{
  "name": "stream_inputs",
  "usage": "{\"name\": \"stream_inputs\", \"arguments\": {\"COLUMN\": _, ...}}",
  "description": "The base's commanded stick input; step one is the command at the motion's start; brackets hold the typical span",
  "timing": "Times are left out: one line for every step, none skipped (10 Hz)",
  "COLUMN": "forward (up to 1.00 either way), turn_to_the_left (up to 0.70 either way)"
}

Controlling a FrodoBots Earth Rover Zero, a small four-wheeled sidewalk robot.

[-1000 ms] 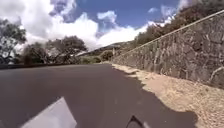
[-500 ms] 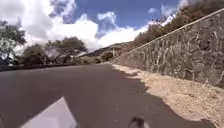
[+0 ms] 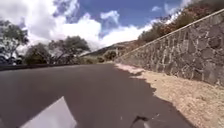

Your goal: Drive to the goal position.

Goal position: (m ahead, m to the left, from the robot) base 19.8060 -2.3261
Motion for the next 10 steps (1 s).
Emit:
{"name": "stream_inputs", "arguments": {"forward": 0.45, "turn_to_the_left": 0.0}}
{"name": "stream_inputs", "arguments": {"forward": 0.45, "turn_to_the_left": 0.0}}
{"name": "stream_inputs", "arguments": {"forward": 0.45, "turn_to_the_left": 0.0}}
{"name": "stream_inputs", "arguments": {"forward": 0.45, "turn_to_the_left": 0.0}}
{"name": "stream_inputs", "arguments": {"forward": 0.45, "turn_to_the_left": 0.0}}
{"name": "stream_inputs", "arguments": {"forward": 0.45, "turn_to_the_left": 0.0}}
{"name": "stream_inputs", "arguments": {"forward": 0.45, "turn_to_the_left": 0.0}}
{"name": "stream_inputs", "arguments": {"forward": 0.45, "turn_to_the_left": 0.0}}
{"name": "stream_inputs", "arguments": {"forward": 0.45, "turn_to_the_left": 0.0}}
{"name": "stream_inputs", "arguments": {"forward": 0.45, "turn_to_the_left": 0.0}}
